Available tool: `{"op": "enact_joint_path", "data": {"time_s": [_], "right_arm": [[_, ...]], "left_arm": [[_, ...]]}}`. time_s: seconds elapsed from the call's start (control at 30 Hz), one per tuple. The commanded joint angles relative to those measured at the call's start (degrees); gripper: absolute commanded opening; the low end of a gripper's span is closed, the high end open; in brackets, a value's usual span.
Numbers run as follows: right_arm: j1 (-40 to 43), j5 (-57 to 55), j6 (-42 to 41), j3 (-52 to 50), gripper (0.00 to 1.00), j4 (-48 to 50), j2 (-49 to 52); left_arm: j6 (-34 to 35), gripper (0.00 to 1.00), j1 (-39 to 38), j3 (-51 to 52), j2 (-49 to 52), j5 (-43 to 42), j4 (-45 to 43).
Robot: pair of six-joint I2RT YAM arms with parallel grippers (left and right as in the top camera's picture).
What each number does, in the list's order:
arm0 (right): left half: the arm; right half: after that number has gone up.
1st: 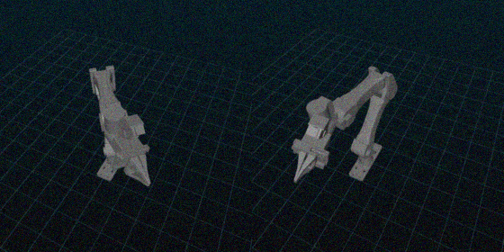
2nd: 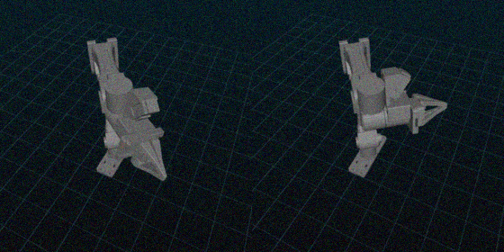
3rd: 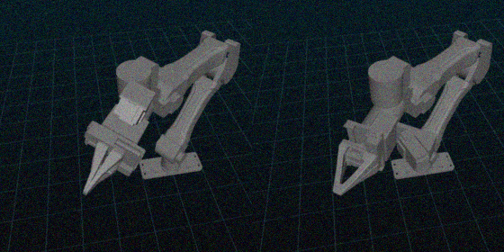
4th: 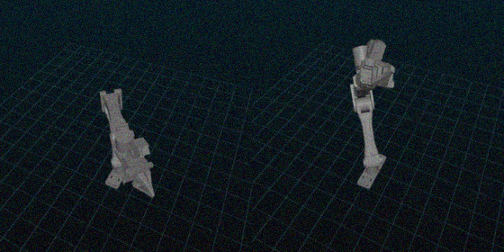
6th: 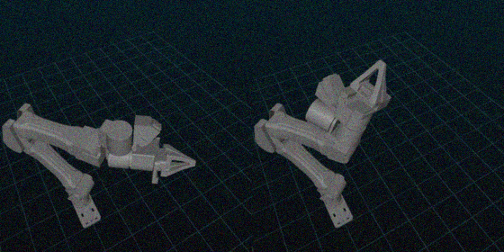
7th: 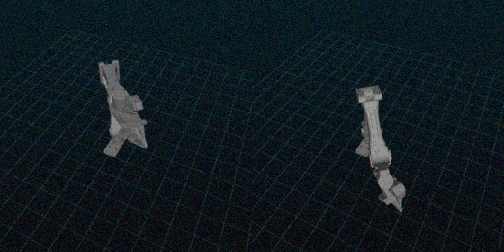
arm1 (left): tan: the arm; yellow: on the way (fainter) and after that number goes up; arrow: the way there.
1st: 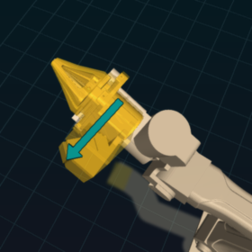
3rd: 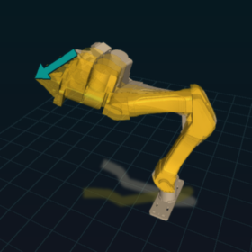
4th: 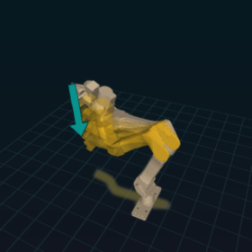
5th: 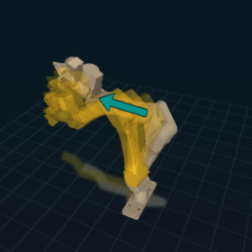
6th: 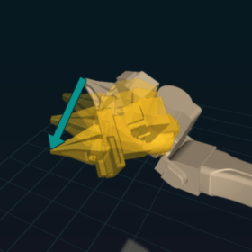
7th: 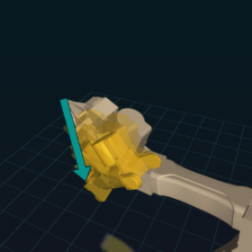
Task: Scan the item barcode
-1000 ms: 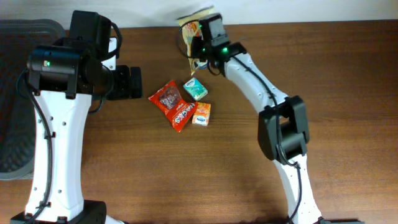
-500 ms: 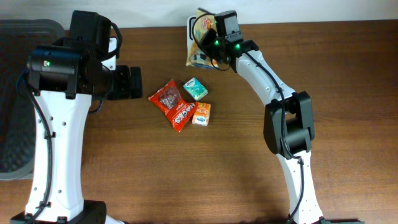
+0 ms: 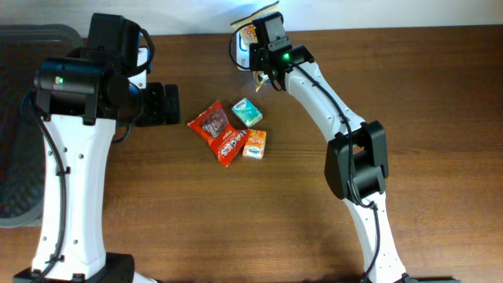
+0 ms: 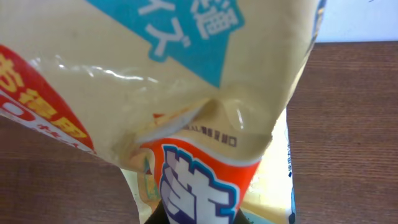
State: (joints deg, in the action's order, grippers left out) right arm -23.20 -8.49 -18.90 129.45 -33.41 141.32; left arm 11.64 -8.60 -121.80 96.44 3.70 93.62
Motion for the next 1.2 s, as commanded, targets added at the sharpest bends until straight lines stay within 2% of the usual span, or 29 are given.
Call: {"op": "enact_joint_path", "data": {"time_s": [0.0,0.1,0.17,0.23,0.27,0.4,0.53,0.63,0.67,0.7,0.73,0.8,0.9,1.0,1.07,1.17], "right_arm": [[-0.79,-0.33,0.02,1.29,0.04,-0.72,0.55],[1.29,-1.38,0.0,1.42,0.04,-2.01,-4.31],[6.38,-1.38,0.02,1.46,0.04,-5.05,-10.05],[13.79,-1.38,0.02,1.46,0.04,-11.21,-14.21],[22.99,-1.33,0.0,1.46,0.04,-18.4,-15.39],[43.01,-1.44,0.04,1.16,0.04,-30.1,-14.08],[59.91,-1.38,0.0,-1.73,0.04,-32.33,-14.08],[66.45,-1.36,0.0,-6.4,0.05,-29.75,-14.03],[68.02,-0.94,0.0,-9.03,0.22,-28.0,-13.92],[68.32,-0.94,0.0,-11.8,0.84,-26.21,-13.88],[68.13,-0.9,0.0,-13.81,0.99,-25.03,-13.86],[67.12,1.14,0.02,-15.3,0.99,-24.74,-13.81],[65.13,12.44,0.02,-14.29,0.99,-26.43,-16.41],[60.39,40.15,0.33,-14.03,0.99,-28.74,-24.06],[54.34,47.58,5.01,-14.03,0.99,-30.62,-26.01],[36.04,46.84,15.85,-15.76,0.99,-38.97,-23.34]], "left_arm": [[0.5,0.99,0.15,-0.15,0.13,0.63,-0.07],[0.52,0.99,0.15,-0.15,0.13,0.63,-0.07],[0.52,0.99,0.15,-0.15,0.13,0.63,-0.07],[0.52,0.99,0.15,-0.15,0.13,0.61,-0.07],[0.52,0.99,0.15,-0.15,0.13,0.63,-0.07],[0.52,0.99,0.15,-0.15,0.13,0.63,-0.07],[0.52,0.99,0.15,-0.15,0.13,0.63,-0.07],[0.5,0.99,0.15,-0.15,0.13,0.63,-0.07],[0.52,0.99,0.15,-0.15,0.13,0.63,-0.07],[0.52,0.99,0.15,-0.15,0.13,0.63,-0.07],[0.52,0.99,0.15,-0.15,0.13,0.63,-0.07],[0.52,0.99,0.15,-0.15,0.13,0.63,-0.07],[0.52,0.99,0.15,-0.15,0.13,0.63,-0.07],[0.52,0.99,0.15,-0.15,0.13,0.63,-0.07],[0.52,0.99,0.15,-0.15,0.13,0.63,-0.07],[0.52,0.99,0.15,-0.15,0.13,0.63,-0.07]]}}
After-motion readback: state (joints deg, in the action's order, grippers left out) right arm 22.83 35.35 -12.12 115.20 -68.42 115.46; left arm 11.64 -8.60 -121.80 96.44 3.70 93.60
